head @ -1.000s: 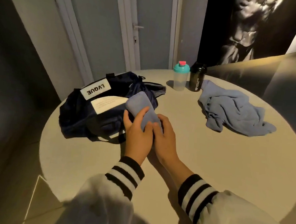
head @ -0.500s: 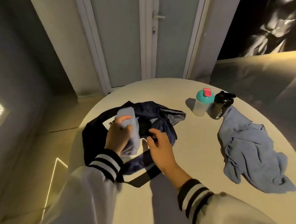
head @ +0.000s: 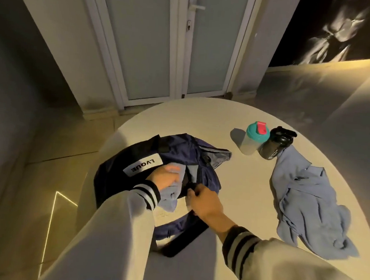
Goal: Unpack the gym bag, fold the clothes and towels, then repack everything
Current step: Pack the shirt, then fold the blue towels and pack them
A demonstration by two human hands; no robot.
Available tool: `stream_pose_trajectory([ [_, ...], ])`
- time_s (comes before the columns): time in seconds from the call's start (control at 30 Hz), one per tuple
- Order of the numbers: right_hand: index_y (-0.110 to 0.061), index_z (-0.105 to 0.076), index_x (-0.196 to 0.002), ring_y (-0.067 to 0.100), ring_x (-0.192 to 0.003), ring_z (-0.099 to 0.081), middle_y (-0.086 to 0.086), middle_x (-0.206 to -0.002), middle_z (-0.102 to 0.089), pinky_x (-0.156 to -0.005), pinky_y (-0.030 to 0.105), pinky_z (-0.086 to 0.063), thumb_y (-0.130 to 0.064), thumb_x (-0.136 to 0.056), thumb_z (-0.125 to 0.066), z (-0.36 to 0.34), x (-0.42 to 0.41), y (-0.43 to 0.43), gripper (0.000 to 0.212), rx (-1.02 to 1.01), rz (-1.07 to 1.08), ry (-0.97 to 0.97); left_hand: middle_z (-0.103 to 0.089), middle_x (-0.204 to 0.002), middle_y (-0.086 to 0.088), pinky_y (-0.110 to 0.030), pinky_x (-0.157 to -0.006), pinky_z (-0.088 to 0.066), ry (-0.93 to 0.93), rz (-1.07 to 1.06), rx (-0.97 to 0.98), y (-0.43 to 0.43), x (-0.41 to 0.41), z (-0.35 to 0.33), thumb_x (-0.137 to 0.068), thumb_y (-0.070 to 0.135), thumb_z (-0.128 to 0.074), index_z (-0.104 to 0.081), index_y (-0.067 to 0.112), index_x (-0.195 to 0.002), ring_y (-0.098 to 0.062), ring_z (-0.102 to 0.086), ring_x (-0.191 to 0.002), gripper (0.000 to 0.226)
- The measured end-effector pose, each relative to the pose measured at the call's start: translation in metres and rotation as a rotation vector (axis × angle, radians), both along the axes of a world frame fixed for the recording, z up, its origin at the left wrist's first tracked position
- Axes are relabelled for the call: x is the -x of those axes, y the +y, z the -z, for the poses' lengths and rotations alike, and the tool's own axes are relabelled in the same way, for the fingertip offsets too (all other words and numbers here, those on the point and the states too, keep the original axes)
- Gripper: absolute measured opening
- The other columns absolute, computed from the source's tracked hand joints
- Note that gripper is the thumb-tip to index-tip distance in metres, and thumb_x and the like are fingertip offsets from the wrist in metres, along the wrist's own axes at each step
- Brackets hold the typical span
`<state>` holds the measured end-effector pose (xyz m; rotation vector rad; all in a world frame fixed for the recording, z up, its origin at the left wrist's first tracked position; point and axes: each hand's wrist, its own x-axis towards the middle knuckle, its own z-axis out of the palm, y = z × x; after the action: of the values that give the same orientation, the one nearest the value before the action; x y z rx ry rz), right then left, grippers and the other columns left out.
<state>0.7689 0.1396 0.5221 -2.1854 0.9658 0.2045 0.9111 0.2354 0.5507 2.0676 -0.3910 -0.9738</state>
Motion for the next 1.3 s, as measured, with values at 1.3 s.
stream_pose_trajectory([
  [1.3, -0.013, -0.061, -0.128, 0.025, -0.105, -0.063, 0.008, -0.121, -0.066, -0.092, 0.025, -0.045, -0.009, -0.100, -0.050, -0.040, 0.026, -0.013, 0.030, -0.119, 0.178, -0.308, -0.057, -0.128, -0.008, -0.035, -0.101, -0.045, -0.443, -0.185, 0.001, -0.038, 0.062, 0.009, -0.099, 0.011, -0.053, -0.072, 0.019, -0.115, -0.026, -0.054, -0.116, 0.027],
])
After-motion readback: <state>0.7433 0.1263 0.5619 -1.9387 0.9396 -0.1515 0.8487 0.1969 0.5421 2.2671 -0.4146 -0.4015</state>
